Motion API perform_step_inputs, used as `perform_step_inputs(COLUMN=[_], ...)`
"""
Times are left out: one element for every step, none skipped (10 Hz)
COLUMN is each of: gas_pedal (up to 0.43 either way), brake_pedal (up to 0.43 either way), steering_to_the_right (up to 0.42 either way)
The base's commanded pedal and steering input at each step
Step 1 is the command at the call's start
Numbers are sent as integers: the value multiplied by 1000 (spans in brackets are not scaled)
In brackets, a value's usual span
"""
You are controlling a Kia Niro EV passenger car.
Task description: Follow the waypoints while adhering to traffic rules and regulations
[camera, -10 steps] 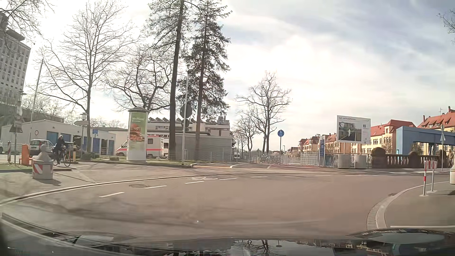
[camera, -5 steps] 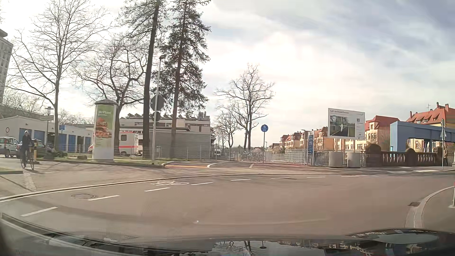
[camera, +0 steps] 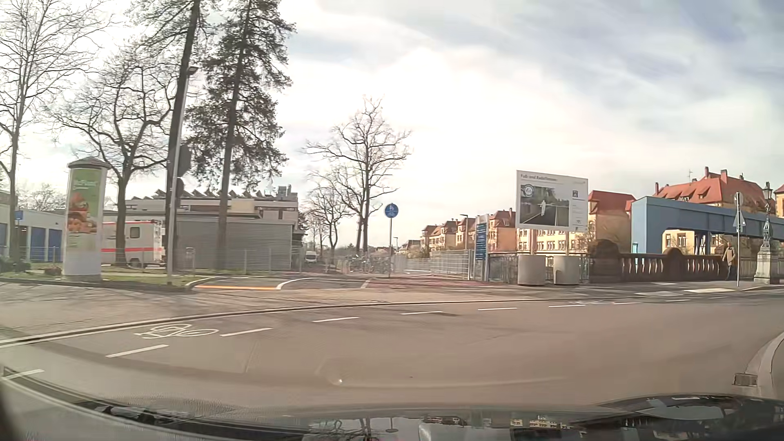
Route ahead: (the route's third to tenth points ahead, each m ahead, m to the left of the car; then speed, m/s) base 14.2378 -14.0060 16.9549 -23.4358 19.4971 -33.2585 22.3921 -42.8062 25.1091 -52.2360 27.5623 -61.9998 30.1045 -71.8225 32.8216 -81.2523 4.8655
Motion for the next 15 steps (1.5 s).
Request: perform_step_inputs(gas_pedal=[87, 87, 87, 87, 87, 98, 98, 110, 110, 118, 118, 118, 118, 118, 118], brake_pedal=[0, 0, 0, 0, 0, 0, 0, 0, 0, 0, 0, 0, 0, 0, 0], steering_to_the_right=[349, 369, 388, 402, 415, 430, 439, 450, 456, 457, 458, 457, 457, 457, 457])
